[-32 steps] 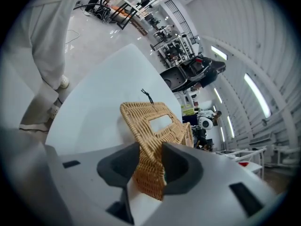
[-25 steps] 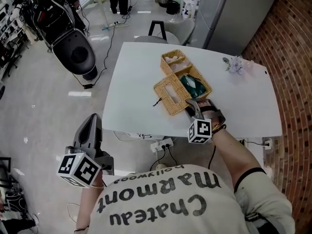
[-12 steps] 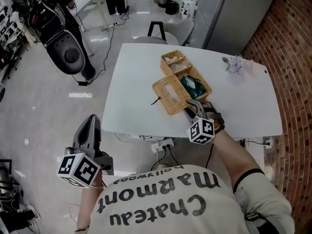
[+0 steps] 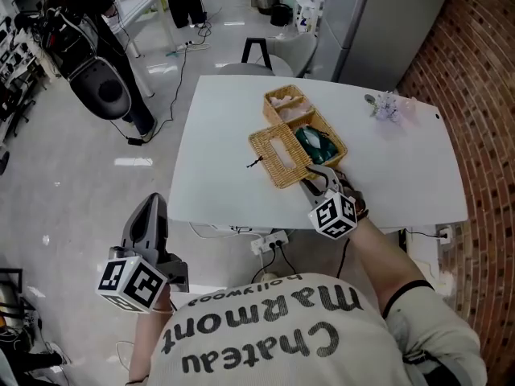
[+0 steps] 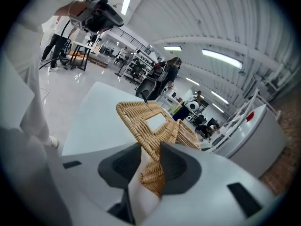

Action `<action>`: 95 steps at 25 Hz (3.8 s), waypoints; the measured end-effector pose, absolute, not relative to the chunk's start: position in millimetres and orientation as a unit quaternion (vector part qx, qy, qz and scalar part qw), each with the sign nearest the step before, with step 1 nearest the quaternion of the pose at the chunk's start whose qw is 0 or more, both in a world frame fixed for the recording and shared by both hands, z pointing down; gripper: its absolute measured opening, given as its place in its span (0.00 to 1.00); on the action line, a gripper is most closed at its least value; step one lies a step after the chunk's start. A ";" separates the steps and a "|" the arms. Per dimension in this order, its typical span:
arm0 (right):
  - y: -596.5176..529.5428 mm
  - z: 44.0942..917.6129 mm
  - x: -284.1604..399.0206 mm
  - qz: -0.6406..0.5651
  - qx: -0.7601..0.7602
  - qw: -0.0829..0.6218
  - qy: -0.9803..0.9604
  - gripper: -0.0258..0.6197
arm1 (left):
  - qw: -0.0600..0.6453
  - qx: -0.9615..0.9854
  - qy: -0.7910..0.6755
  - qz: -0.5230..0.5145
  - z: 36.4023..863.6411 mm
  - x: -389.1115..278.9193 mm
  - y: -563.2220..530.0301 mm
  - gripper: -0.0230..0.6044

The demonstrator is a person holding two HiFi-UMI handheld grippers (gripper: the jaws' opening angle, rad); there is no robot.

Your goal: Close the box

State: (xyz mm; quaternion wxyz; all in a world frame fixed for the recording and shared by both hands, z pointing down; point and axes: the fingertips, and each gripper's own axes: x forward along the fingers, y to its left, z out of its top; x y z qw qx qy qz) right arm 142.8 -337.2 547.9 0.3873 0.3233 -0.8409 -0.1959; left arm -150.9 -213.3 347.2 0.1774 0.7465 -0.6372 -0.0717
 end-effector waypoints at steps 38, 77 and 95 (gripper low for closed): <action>-348.3 525.9 142.0 0.045 0.410 0.209 -0.887 0.24 | 0.174 0.756 -0.627 -0.068 349.0 -131.7 -222.3 0.04; -355.8 516.1 178.6 0.285 0.449 0.065 -0.844 0.20 | 0.172 0.773 -0.607 -0.066 349.4 -102.0 -237.7 0.04; -359.3 520.8 196.4 0.319 0.462 0.036 -0.827 0.10 | 0.174 0.773 -0.607 -0.061 352.3 -103.1 -233.4 0.04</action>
